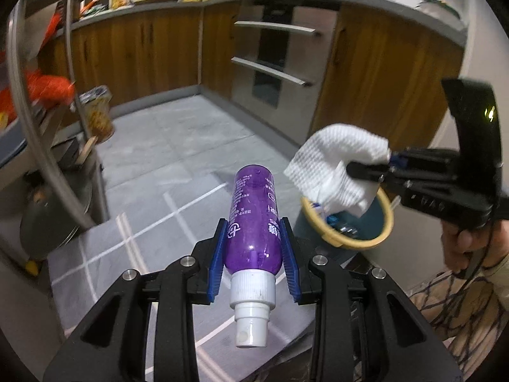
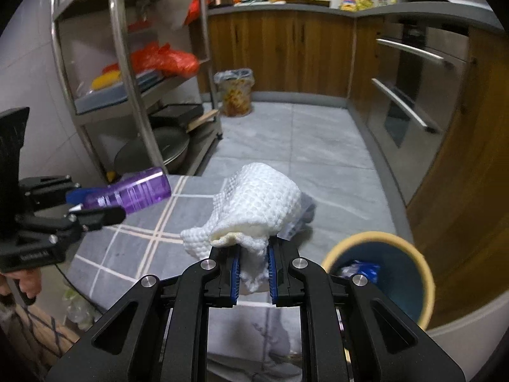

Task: Collect trash
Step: 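Carry the purple spray bottle and white towel over the bin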

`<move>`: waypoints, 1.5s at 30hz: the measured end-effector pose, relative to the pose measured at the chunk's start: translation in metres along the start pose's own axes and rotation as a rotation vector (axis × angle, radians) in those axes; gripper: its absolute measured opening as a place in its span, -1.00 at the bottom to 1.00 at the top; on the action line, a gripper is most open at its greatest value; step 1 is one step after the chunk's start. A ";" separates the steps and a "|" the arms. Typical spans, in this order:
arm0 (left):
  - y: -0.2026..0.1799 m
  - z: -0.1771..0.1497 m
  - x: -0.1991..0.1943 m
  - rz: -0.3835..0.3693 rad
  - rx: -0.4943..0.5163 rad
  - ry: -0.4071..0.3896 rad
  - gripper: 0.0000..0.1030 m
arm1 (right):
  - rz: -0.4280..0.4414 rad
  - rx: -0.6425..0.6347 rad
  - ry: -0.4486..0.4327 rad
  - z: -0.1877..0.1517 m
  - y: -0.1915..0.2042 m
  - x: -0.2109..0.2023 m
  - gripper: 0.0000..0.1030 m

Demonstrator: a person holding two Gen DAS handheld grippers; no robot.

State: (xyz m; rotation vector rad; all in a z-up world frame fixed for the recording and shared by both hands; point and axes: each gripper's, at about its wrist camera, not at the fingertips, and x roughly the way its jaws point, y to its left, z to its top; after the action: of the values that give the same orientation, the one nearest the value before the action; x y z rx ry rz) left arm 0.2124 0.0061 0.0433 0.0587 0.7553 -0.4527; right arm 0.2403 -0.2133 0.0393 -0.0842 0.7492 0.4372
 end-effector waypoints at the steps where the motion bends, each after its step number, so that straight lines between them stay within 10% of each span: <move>1: -0.008 0.005 0.001 -0.013 0.009 -0.007 -0.38 | -0.013 0.008 -0.007 -0.004 -0.008 -0.006 -0.70; 21: -0.146 0.044 0.126 -0.171 0.131 0.097 -0.38 | -0.188 0.266 0.076 -0.084 -0.155 -0.022 -0.70; 45: -0.166 0.005 0.272 -0.137 0.113 0.315 -0.38 | -0.214 0.298 0.296 -0.113 -0.188 0.061 -0.70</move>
State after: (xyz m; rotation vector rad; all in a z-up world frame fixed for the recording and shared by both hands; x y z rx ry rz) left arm 0.3196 -0.2470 -0.1185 0.1876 1.0468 -0.6256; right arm 0.2850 -0.3882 -0.0993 0.0522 1.0778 0.1055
